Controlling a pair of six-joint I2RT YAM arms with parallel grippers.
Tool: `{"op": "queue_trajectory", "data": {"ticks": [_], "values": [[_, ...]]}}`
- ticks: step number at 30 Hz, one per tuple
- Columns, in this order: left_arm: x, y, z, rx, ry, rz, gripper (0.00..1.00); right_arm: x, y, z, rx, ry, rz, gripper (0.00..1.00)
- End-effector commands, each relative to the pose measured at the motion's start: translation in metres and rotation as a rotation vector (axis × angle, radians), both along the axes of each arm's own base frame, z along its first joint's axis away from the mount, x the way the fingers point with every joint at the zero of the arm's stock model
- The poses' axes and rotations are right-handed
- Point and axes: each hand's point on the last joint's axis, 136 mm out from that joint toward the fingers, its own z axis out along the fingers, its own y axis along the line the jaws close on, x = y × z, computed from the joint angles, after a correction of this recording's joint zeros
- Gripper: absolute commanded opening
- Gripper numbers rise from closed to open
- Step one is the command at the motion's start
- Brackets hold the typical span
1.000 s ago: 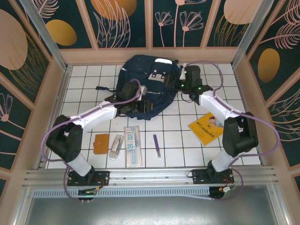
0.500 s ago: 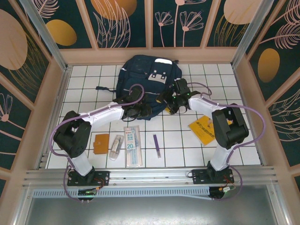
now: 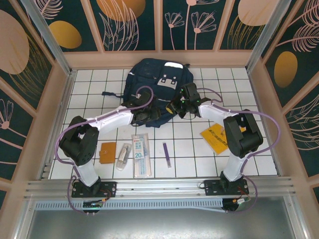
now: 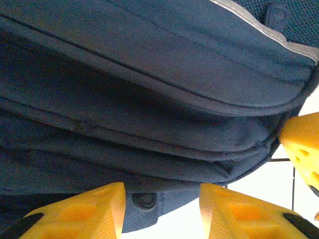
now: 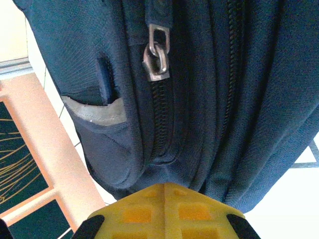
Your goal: Pack books, pencil case, and school supplies into a backpack
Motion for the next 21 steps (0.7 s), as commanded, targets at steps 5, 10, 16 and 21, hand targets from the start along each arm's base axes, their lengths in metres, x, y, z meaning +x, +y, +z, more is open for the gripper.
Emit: {"op": "queue_trajectory", "data": {"ticks": [5,10,16,21], "values": [[-0.003,0.013,-0.004,0.018,0.024,0.023,0.4,-0.008,-0.03,-0.003,-0.072,0.053,-0.1,0.75],[-0.003,0.008,-0.002,-0.017,0.011,0.011,0.4,-0.009,-0.013,-0.017,-0.036,0.08,-0.055,0.79],[-0.002,0.005,0.001,-0.035,0.003,0.007,0.41,0.001,0.01,-0.023,-0.017,0.074,-0.03,0.68],[-0.004,0.005,0.005,-0.051,-0.001,0.008,0.41,0.009,0.015,-0.019,0.011,0.049,-0.037,0.45]]}}
